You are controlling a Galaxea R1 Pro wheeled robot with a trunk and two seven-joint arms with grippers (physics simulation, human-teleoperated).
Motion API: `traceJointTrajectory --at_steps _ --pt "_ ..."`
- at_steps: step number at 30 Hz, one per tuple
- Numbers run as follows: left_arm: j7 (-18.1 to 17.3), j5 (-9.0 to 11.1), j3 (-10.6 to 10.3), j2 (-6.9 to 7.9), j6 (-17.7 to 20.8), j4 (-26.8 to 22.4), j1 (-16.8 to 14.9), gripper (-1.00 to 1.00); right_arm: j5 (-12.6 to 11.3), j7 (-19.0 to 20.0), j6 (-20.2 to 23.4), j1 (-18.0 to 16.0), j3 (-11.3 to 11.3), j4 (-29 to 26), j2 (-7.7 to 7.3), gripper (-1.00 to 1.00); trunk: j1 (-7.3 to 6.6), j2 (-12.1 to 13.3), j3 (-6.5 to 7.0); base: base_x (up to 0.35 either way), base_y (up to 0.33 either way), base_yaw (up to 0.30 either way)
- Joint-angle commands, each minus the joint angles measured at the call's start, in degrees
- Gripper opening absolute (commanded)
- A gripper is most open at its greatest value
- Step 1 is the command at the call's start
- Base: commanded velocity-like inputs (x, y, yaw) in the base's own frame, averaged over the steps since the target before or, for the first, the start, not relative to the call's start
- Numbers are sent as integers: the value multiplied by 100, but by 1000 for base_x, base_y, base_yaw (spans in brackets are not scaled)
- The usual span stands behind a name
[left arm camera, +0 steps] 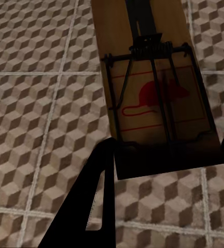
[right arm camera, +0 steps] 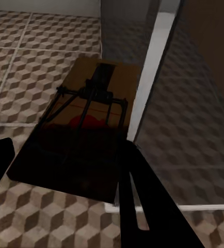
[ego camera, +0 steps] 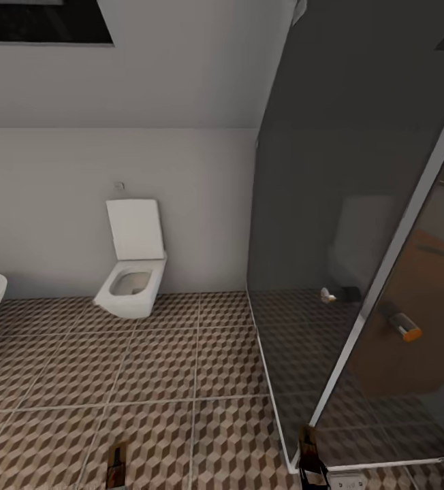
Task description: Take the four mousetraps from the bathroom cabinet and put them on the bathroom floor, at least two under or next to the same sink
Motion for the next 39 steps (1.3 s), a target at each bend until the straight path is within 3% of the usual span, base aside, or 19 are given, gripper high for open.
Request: traceJointTrajectory --at_steps 1,39 --pt "66 -47 -36 -4 -10 9 -4 -100 15 -58 -10 -2 41 1 -5 -100 0 -3 -5 0 0 287" --pt "66 -47 -36 -5 -10 9 -4 -100 15 -58 -10 -3 41 3 -5 -100 0 -3 -5 0 0 287"
